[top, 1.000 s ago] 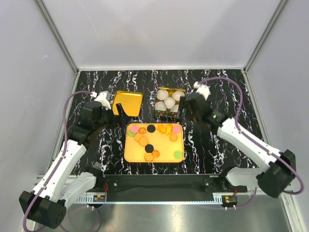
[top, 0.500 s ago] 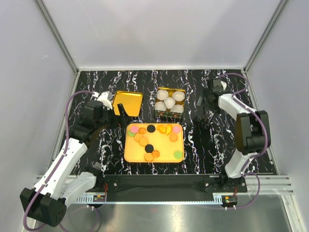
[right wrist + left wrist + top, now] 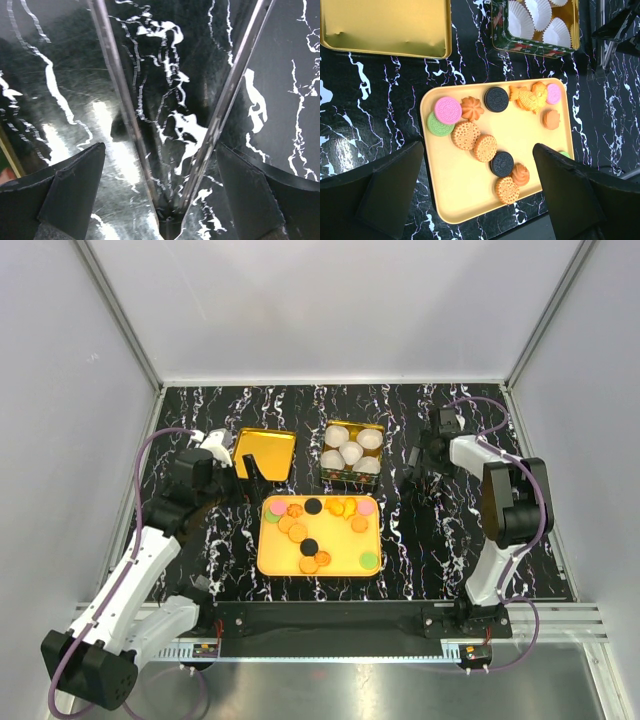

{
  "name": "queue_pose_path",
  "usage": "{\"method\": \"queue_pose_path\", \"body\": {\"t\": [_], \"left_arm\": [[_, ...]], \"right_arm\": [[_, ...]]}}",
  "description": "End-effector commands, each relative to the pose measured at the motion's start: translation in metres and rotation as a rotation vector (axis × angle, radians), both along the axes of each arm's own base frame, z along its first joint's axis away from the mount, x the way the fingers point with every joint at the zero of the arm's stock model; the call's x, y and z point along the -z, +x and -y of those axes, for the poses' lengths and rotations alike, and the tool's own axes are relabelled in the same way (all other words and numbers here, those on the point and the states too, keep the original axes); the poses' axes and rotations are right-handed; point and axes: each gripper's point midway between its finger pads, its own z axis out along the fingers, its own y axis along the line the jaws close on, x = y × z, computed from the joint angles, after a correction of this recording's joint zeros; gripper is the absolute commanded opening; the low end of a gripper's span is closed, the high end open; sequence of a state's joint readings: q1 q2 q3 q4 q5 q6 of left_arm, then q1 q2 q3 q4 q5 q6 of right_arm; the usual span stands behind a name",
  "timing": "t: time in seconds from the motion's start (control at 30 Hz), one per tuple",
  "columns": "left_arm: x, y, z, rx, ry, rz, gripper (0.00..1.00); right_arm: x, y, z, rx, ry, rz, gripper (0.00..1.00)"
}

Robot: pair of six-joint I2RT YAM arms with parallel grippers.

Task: Pack the cookies

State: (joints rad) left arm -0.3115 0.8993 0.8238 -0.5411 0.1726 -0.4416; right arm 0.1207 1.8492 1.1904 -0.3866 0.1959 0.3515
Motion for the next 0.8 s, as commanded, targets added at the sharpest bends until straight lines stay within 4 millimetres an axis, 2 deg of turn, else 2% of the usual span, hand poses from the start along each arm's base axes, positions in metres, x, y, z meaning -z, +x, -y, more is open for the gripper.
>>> {"method": "queue_pose_path", "body": {"t": [0.0,0.2,0.27,0.5,0.6,0.77], "left_arm": [[-0.006,0.003,0.000,-0.001,-0.009,0.040,0.99],[-0.006,0.004,0.000,-0.002,-0.010,0.036,0.99],[-0.006,0.004,0.000,-0.004,-0.009,0.038,0.99],[-0.006,0.005,-0.002,-0.011,-0.004,0.039,0.99],[-0.006,0.005,-0.002,-0.011,-0.004,0.039,0.99],[-0.006,0.004,-0.002,-0.011,-0.004,0.038,0.99]], "right_arm": [[-0.009,0.017,0.007,-0.029,0.005,0.032,1.00],[0.000,0.023,0.008,-0.025,0.001,-0.002,0.98],[0.008,0.022,0.010,-0.029,-0.010,-0.029,0.96],[0.013,0.020,0.008,-0.039,0.000,-0.052,0.88],[0.011,0.019,0.007,-0.041,0.009,-0.052,0.83],[-0.007,0.020,0.001,-0.037,0.043,-0.015,0.75]]}}
